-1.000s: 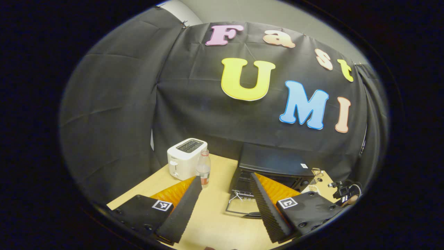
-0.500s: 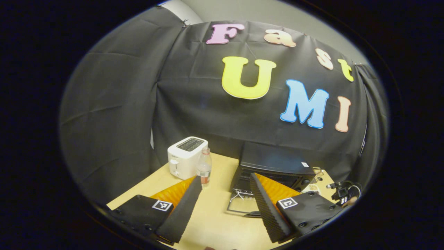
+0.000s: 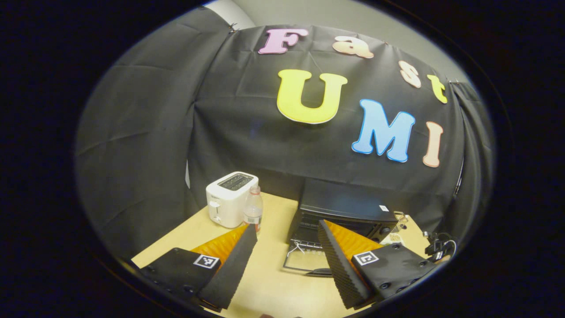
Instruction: Open the electric oven with the left hand, put the food in, and close the electric oven.
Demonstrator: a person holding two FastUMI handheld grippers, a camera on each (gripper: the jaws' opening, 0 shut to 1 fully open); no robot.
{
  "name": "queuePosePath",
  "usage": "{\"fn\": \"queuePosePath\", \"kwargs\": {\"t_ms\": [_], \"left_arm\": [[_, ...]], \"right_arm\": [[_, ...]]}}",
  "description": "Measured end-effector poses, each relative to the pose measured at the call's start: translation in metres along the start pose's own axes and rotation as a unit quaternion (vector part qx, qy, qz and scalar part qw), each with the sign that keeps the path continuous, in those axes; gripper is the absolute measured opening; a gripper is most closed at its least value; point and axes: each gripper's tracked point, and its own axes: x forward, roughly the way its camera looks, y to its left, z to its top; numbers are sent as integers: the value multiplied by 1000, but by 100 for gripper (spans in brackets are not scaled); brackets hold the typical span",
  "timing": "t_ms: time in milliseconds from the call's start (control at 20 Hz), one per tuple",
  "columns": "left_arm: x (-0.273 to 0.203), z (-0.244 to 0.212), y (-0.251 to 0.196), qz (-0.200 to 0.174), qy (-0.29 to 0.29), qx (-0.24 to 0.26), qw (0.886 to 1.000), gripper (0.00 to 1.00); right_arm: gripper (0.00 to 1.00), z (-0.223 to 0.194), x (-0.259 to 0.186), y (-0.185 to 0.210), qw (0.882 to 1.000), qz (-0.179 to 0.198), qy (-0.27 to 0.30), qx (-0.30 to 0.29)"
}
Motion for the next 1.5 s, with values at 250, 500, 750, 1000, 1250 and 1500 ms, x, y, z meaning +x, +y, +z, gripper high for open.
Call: {"fn": "queuePosePath", "kwargs": {"t_ms": [250,500,750,1000,1250,1500], "left_arm": [[1,15,-2,-4,-15,3,1000,100],[-1,20,-18,-21,-25,11,999,95],[-1,24,-24,-31,-28,19,999,100],[-3,33,-27,-39,-40,17,998,100],[-7,52,-37,-65,-72,33,995,95],[-18,77,-46,-99,-115,70,986,94]], "right_arm": [[1,-5,-17,8,989,95,-16,109],[1,-3,-30,18,973,160,-29,165],[0,4,-32,31,954,211,-51,204],[0,4,-51,46,930,251,-66,261],[1,-1,-82,74,903,273,-93,319],[1,-8,-101,128,893,282,-109,334]]}}
